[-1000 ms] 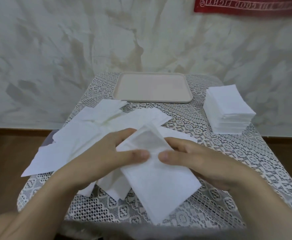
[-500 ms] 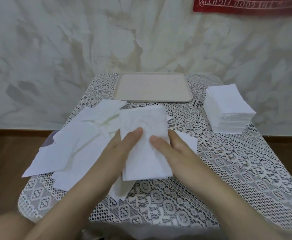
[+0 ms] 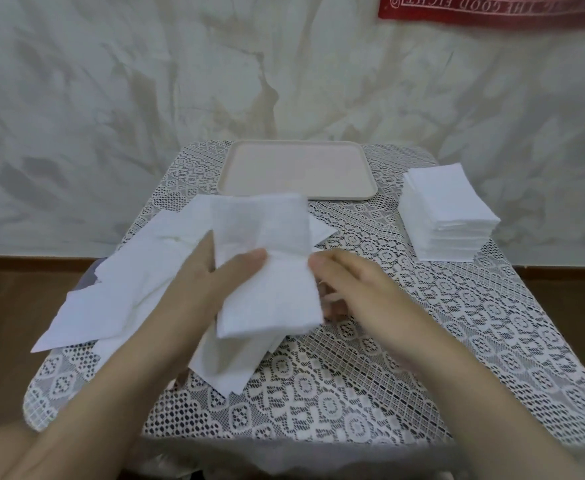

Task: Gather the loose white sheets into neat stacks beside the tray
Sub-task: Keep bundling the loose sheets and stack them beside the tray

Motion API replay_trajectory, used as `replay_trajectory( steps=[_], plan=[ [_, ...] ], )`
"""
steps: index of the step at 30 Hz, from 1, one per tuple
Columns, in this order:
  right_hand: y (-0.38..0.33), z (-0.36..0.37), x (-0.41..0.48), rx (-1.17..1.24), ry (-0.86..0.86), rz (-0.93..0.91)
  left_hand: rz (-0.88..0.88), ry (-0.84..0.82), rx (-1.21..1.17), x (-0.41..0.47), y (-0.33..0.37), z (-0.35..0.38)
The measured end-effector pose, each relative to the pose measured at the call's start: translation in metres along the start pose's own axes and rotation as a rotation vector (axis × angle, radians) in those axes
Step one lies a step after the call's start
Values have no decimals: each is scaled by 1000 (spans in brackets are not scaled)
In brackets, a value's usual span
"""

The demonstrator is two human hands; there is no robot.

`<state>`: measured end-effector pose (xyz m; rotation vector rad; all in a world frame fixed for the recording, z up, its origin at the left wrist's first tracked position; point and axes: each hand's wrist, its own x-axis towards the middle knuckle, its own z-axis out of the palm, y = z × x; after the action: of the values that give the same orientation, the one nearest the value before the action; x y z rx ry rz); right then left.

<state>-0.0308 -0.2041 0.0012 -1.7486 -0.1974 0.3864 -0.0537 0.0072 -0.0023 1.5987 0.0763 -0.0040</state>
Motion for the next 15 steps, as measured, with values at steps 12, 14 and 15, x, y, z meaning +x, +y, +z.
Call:
replay_trajectory(
  steps=[12, 14, 15],
  plan=[
    [24, -31, 49, -825, 224, -56, -127, 92, -57, 7, -4, -18],
    [22, -31, 51, -821, 214, -31, -109, 100, -53, 6, -5, -17],
    [22, -32, 52, -812, 210, -21, -104, 102, -48, 5, -5, -16]
  ],
)
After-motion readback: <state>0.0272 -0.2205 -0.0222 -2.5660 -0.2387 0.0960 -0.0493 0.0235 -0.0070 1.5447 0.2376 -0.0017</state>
